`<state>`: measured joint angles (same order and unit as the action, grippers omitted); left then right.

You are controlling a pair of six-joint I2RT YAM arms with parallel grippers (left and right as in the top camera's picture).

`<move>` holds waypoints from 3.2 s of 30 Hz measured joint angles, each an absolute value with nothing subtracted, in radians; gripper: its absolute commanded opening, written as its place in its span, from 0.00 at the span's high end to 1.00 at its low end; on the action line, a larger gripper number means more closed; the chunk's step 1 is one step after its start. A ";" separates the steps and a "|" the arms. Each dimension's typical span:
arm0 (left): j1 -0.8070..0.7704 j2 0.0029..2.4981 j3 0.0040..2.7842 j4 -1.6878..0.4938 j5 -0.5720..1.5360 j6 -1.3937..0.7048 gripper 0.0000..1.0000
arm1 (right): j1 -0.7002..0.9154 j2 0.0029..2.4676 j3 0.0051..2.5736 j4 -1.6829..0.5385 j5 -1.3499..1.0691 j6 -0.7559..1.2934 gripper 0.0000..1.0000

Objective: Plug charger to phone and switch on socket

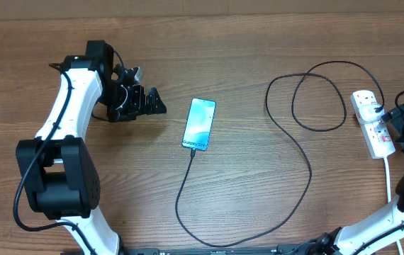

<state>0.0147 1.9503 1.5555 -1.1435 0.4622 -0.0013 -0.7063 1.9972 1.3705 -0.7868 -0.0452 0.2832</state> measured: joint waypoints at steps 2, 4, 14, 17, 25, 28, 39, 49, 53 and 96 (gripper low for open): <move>0.015 1.950 1.555 -1.143 0.462 -0.002 0.01 | -0.706 1.997 1.370 -0.788 -0.045 0.283 0.00; 0.015 1.950 1.555 -1.143 0.462 -0.001 0.00 | -0.706 1.997 1.370 -0.789 -0.046 0.283 0.00; 0.015 1.950 1.555 -1.143 0.462 -0.001 0.00 | -0.704 1.996 1.370 -0.799 -0.051 0.253 0.00; 0.015 1.950 1.555 -1.143 0.462 -0.001 0.00 | -0.699 1.994 1.371 -0.817 -0.059 0.242 0.00; 0.015 1.950 1.555 -1.143 0.462 -0.001 0.00 | -0.696 1.992 1.371 -0.831 -0.064 0.234 0.00; 0.015 1.950 1.555 -1.143 0.462 -0.001 0.00 | -0.696 1.992 1.371 -0.831 -0.064 0.235 0.00; 0.015 1.950 1.555 -1.143 0.462 -0.001 0.00 | -0.700 1.985 1.383 -0.890 -0.044 0.288 0.00; 0.015 1.950 1.555 -1.143 0.462 -0.001 0.01 | -0.726 1.963 1.383 -0.830 -0.029 0.303 0.00; 0.015 1.950 1.555 -1.143 0.462 -0.001 0.00 | -0.720 1.963 1.383 -0.821 -0.047 0.299 0.00; 0.015 1.950 1.555 -1.143 0.462 -0.001 0.00 | -0.678 1.963 1.348 -0.776 -0.007 0.287 0.00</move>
<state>0.0147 1.9503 1.5555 -1.1435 0.4622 -0.0013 -0.6781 1.9625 1.3476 -0.7757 -0.0071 0.2867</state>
